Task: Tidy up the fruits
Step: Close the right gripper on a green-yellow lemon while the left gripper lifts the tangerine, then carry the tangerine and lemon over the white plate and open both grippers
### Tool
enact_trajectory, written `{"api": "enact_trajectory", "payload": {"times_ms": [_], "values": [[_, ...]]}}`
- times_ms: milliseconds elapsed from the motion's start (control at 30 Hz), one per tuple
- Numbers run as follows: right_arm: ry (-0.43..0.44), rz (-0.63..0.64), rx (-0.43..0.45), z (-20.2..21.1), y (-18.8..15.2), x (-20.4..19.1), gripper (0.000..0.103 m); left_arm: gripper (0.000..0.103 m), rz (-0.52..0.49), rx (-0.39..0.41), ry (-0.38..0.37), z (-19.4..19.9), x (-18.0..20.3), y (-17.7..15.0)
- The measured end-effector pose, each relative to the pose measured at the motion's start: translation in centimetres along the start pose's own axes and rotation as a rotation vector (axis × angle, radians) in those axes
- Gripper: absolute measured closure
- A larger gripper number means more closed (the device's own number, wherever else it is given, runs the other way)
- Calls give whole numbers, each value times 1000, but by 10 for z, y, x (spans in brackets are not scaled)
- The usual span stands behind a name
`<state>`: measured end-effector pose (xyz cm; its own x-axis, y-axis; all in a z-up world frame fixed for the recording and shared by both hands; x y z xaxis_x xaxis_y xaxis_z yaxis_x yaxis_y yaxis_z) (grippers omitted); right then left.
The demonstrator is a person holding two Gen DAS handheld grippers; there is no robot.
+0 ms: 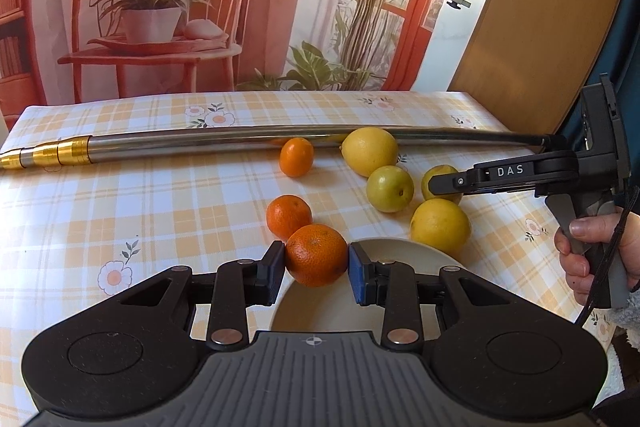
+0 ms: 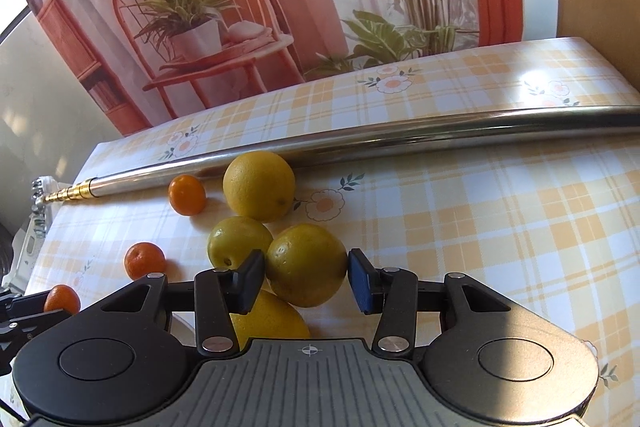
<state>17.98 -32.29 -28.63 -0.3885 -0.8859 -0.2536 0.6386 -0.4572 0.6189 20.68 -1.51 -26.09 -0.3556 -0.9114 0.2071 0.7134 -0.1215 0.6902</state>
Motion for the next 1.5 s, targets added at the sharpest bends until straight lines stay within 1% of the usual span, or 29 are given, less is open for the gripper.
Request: {"api": "enact_trajectory", "payload": {"times_ms": [267,433,567,867,1100,1333,1500], "values": [[24,-26,46,25,-2,2,61,67,3,-2,0,5,2,-3],[33,13,65,41,-7,-7,61,67,14,-6,-6,11,3,-8],[56,53,73,53,-13,-19,61,67,-1,-2,-9,17,9,-12],[95,152,73,76,-38,-50,61,67,-36,2,-23,28,25,-25],[122,177,61,86,-57,-61,61,67,-65,-17,-37,36,35,-44],[137,185,49,90,-74,-65,61,67,-80,-56,-46,38,43,-66],[147,192,34,92,-88,-68,61,67,-83,-81,-43,36,43,-76]]}}
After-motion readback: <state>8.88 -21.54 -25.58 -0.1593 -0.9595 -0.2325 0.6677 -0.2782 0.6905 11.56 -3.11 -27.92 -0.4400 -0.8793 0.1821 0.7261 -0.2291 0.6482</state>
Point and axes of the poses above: each gripper's, at about its wrist camera, not at the fingertips, and z roughly against the way its jaws point, x to its right, y to its top, the point moved 10 cm from there along -z, roughly the way its jaws point, and after that the axes turned 4 degrees about -y, right-handed, at the moved point
